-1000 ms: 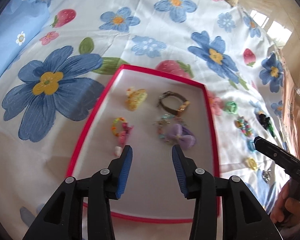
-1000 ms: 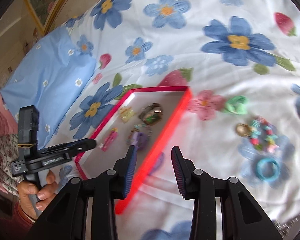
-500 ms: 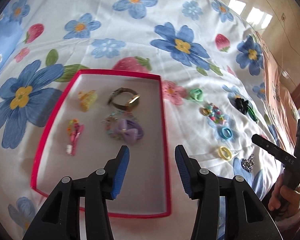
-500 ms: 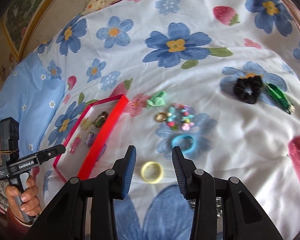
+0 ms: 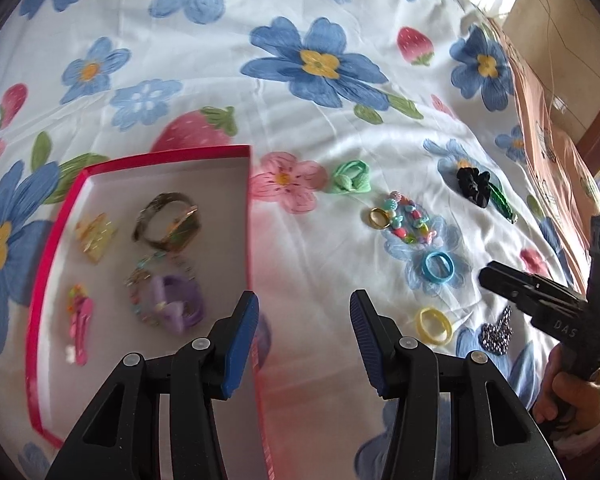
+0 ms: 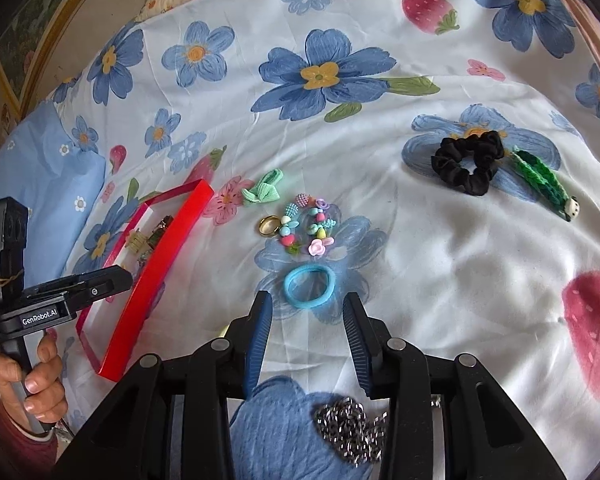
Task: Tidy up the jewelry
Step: 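Move both open tools out of the box toward the remaining items, then grasp the gold ring with the left tool while the right tool grasps the blue hair tie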
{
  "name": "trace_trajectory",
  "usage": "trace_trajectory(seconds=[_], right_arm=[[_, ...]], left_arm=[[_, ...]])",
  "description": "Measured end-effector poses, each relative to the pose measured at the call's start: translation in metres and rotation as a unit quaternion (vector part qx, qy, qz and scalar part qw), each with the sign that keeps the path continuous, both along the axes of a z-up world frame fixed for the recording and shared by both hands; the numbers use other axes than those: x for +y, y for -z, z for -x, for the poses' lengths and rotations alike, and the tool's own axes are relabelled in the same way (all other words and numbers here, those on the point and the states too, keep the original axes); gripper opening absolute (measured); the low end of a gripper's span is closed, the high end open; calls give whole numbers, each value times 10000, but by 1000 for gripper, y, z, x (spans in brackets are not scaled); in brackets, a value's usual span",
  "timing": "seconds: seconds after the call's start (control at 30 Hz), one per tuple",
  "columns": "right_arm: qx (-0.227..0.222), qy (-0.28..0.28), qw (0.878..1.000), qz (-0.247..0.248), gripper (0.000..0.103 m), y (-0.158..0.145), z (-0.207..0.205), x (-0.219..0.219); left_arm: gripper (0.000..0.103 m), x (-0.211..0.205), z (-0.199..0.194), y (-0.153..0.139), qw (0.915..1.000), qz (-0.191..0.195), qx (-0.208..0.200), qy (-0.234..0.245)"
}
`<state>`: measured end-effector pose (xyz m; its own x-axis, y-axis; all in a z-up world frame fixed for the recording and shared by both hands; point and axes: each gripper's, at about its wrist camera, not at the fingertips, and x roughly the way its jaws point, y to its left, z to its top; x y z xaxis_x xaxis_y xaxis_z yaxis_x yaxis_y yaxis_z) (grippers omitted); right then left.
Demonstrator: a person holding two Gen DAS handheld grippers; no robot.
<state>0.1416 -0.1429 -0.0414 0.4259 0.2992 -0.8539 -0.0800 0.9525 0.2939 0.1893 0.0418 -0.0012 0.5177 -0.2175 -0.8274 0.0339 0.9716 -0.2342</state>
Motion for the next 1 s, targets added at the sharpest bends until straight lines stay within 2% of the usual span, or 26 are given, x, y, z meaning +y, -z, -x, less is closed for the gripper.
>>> trace_trajectory(seconds=[0.23, 0.27, 0.3, 0.33, 0.73, 0.77, 0.9, 1.0], right_arm=[[287, -186, 9993, 158, 35, 30, -22, 8], [330, -210, 9991, 184, 24, 34, -24, 9], [362, -227, 9988, 245, 4, 38, -26, 10], [379, -220, 9986, 301, 3, 41, -28, 10], [99, 202, 9997, 1, 2, 20, -30, -22], [83, 226, 9997, -37, 2, 18, -29, -24], [48, 291, 9994, -160, 2, 12, -28, -29], [69, 338, 9992, -223, 2, 13, -27, -31]], left_arm=[[47, -30, -43, 21, 9994, -102, 132, 293], [47, -35, -50, 25, 9992, -124, 152, 336], [47, -39, -57, 28, 9990, -139, 175, 384], [47, -43, -62, 32, 9988, -154, 192, 417], [47, -91, -122, 69, 9959, -404, 352, 733], [45, -94, -125, 70, 9957, -442, 329, 740], [23, -100, -132, 74, 9957, -446, 267, 766], [23, -99, -131, 74, 9961, -379, 250, 758]])
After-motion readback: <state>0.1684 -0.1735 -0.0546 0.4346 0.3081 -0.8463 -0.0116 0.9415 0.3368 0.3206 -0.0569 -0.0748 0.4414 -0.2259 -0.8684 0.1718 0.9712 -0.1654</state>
